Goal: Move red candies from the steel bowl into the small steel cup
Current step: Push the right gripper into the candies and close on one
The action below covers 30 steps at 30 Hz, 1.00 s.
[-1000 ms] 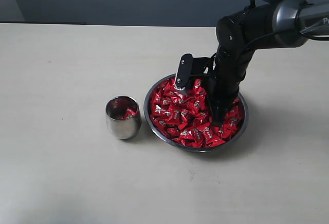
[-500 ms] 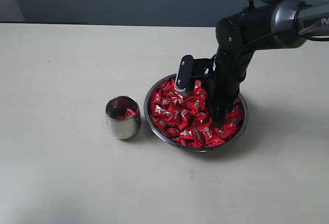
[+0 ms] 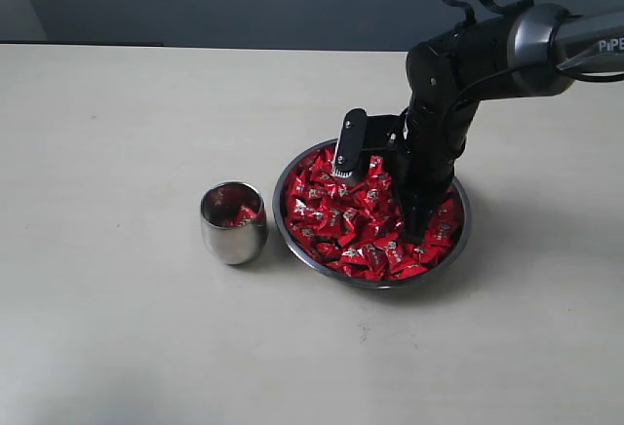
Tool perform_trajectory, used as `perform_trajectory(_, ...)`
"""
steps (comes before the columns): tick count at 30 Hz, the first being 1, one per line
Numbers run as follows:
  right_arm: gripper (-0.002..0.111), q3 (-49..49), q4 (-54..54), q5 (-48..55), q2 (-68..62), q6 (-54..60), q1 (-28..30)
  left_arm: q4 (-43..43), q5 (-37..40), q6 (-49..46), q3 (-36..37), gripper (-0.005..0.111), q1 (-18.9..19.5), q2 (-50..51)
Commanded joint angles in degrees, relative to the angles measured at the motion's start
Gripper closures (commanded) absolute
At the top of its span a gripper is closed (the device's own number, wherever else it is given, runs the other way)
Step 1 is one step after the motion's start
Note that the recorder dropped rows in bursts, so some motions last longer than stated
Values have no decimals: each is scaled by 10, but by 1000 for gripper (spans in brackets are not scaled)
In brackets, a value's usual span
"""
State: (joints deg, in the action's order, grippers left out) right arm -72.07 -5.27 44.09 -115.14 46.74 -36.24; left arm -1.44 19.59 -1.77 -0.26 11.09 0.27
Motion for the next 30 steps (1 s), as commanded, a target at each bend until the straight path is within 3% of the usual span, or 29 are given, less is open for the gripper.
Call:
perform_trajectory(1,109,-3,-9,2,-2,-4,2,-1,-4,1,3,106,-4,-3)
perform_trajectory(30,109,-3,-53,-19,73,-64,2,-1,-4,1,3,106,-4,-3)
